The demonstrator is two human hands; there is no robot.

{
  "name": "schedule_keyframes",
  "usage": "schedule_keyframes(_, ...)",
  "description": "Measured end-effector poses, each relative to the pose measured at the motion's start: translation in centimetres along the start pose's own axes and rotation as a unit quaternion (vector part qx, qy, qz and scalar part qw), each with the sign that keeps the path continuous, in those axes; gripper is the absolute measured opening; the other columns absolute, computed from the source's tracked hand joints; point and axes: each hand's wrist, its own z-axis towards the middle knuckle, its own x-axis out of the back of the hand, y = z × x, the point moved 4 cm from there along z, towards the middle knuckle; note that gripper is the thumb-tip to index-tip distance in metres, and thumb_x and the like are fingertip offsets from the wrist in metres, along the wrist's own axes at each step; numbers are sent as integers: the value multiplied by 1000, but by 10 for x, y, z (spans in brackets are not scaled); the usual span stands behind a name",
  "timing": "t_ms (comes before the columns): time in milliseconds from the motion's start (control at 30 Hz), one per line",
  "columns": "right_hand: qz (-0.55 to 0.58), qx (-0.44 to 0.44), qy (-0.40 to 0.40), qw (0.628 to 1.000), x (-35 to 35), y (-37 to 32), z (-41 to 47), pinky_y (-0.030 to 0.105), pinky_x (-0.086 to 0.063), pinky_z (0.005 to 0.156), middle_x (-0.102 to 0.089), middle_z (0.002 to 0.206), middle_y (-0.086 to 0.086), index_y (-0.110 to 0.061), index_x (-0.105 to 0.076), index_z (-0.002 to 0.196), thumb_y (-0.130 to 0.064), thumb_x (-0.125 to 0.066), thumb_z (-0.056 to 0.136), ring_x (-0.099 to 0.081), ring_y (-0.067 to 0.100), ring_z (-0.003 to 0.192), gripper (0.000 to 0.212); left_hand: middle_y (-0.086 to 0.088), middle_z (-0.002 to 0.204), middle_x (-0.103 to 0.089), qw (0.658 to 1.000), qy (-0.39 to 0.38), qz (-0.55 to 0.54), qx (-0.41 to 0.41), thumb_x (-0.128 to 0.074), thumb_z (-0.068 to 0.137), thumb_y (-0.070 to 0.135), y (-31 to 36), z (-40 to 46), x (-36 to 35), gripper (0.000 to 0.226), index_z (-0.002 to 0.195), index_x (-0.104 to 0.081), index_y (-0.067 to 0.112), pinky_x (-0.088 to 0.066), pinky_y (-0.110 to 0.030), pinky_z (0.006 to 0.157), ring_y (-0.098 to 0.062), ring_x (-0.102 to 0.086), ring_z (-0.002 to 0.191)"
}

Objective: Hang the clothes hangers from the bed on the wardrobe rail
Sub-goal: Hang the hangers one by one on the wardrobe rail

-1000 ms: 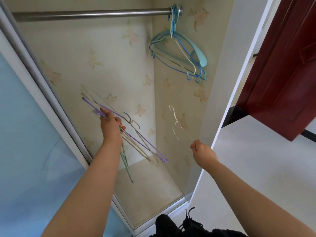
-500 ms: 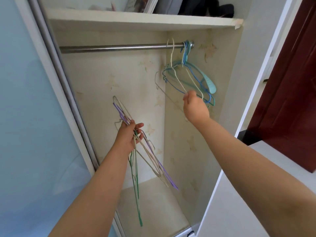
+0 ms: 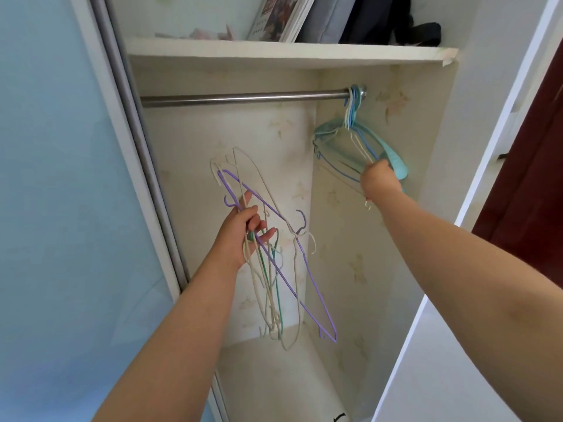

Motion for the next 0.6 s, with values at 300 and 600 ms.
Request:
schedule_keyframes(300, 63, 108, -37, 991, -67, 41, -109, 38, -45, 84, -56, 119, 11, -12, -53, 116, -36, -46, 96, -58, 33, 103, 32, 6, 45, -32, 996, 19, -85, 14, -41, 100, 14, -20, -3, 6, 35, 130, -53, 29, -47, -20, 54, -8, -46, 49)
schedule_keyframes(600, 116, 8, -285, 951, -116, 65, -173, 39, -29, 112, -32, 151, 12, -11, -26, 147, -69, -43, 86, -34, 26, 137, 86, 6, 46, -33, 996, -21, -85, 18, -37, 104, 27, -37, -13, 1, 31, 132, -48, 30, -44, -20, 54, -8, -46, 49)
